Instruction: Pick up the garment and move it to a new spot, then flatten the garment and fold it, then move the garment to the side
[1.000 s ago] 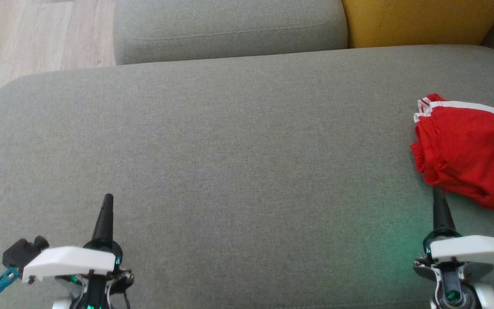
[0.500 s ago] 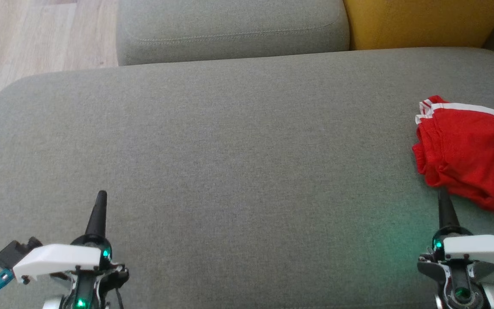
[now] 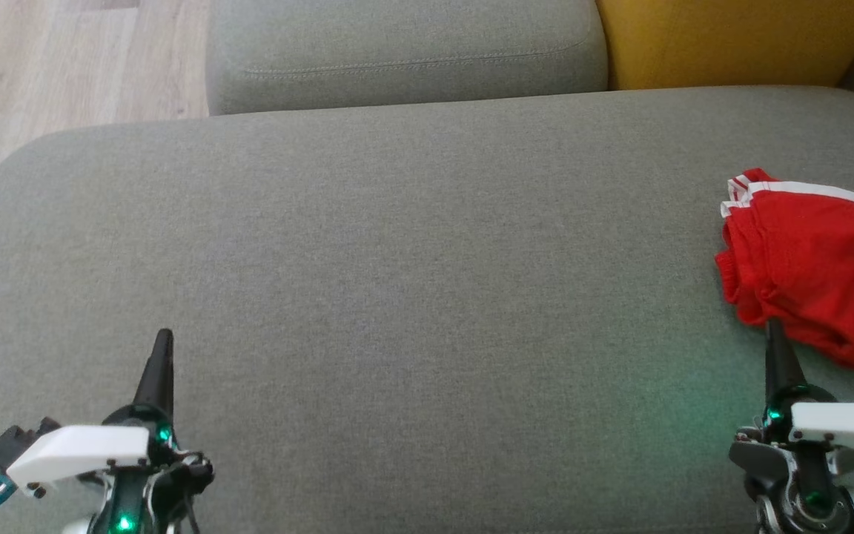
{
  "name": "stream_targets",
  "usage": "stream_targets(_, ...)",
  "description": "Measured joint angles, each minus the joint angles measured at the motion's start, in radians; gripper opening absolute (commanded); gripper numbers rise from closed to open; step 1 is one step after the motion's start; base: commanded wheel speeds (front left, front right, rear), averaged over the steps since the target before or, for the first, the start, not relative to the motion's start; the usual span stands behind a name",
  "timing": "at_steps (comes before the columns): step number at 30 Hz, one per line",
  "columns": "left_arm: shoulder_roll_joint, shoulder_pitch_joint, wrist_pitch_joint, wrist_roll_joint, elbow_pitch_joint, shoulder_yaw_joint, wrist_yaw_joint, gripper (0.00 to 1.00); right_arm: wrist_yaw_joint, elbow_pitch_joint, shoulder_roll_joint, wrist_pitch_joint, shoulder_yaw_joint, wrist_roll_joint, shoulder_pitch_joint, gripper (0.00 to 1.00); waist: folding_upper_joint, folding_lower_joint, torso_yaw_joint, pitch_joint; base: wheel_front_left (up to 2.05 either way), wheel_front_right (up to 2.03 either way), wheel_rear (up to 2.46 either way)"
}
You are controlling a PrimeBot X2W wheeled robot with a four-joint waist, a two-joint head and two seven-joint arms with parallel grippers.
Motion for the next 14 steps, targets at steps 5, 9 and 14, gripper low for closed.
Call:
stream_targets(5,0.0,-0.003,0.017,-0.052,0.003,0.006,-0.005,0.0,0.0,-0.001,0.0,0.013,-0.008,0.062,0.0,0.0,0.0,0.0,0.002,-0.002,0.0,0.0,0.0)
stream_targets(9,0.0,-0.011,0.03,-0.093,0.006,0.017,-0.006,0.0,0.0,-0.005,0.0,0.022,-0.016,0.112,0.0,0.0,0.0,0.0,0.004,-0.003,0.0,0.0,0.0)
stream_targets(14,0.0,-0.018,0.043,-0.137,0.008,0.031,-0.013,0.0,0.0,-0.007,0.0,0.032,-0.024,0.162,0.0,0.0,0.0,0.0,0.006,-0.005,0.0,0.0,0.0)
